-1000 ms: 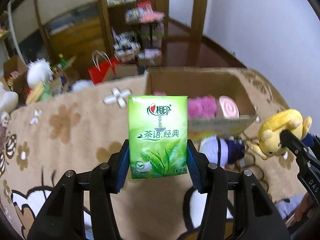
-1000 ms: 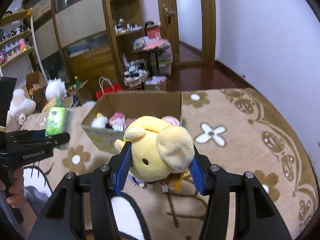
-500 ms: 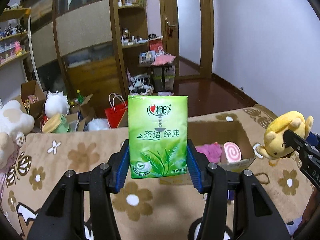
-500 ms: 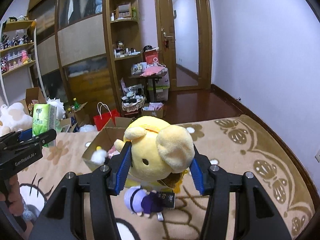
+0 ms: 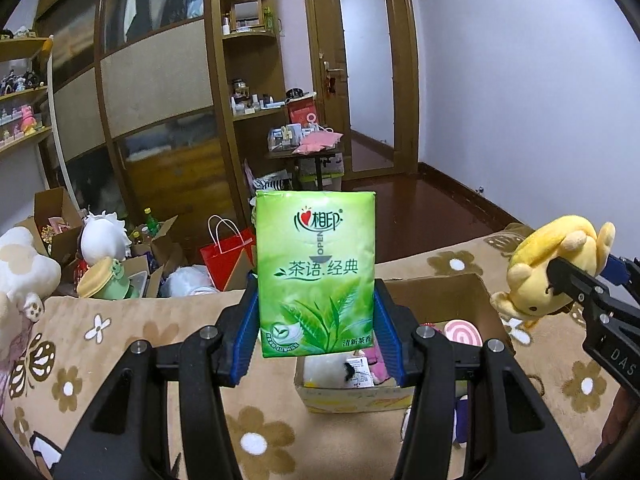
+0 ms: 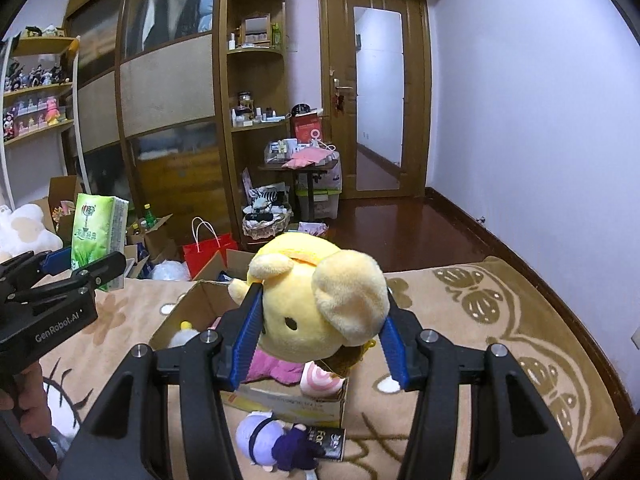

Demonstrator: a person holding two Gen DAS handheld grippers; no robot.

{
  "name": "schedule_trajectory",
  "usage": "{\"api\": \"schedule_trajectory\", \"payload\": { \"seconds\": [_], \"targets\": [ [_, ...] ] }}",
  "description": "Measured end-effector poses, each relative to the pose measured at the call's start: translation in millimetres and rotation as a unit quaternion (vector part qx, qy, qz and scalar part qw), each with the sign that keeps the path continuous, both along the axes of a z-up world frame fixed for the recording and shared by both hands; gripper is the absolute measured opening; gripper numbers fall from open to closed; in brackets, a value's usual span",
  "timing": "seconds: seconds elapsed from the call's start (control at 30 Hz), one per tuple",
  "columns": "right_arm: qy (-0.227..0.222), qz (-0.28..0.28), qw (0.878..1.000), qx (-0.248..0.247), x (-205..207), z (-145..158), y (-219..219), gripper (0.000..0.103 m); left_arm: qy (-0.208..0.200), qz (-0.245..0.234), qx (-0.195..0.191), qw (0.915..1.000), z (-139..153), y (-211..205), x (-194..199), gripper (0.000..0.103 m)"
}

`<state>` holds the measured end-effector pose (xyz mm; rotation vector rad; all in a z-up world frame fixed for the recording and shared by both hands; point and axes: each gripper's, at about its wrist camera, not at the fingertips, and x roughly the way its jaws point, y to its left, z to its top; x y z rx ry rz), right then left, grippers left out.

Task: Organize soft objects
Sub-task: 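Lift the green tea packet with the left tool while the right tool lifts the yellow plush dog, then open both tools to drop the tea packet and yellow dog into the box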

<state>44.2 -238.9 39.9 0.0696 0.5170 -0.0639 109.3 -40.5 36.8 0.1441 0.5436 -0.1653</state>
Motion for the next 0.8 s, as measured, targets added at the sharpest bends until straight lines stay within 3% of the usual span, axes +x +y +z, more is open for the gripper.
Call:
{"api": "schedule_trajectory", "payload": {
  "seconds": [0.27, 0.8],
  "targets": [
    [-0.001, 0.007, 1.0, 0.011, 17.2, -9.7, -9.0, 0.057, 0.026, -0.007, 0.018, 0.9995, -26.6, -11.4, 18.4, 0.051],
    [0.057, 0.029, 0.997, 0.047, 46.6, -54.0, -17.8, 0.058, 0.099, -0.023, 0.037, 0.9942, -83.7, -25.7, 49.3, 0.051]
  ]
}}
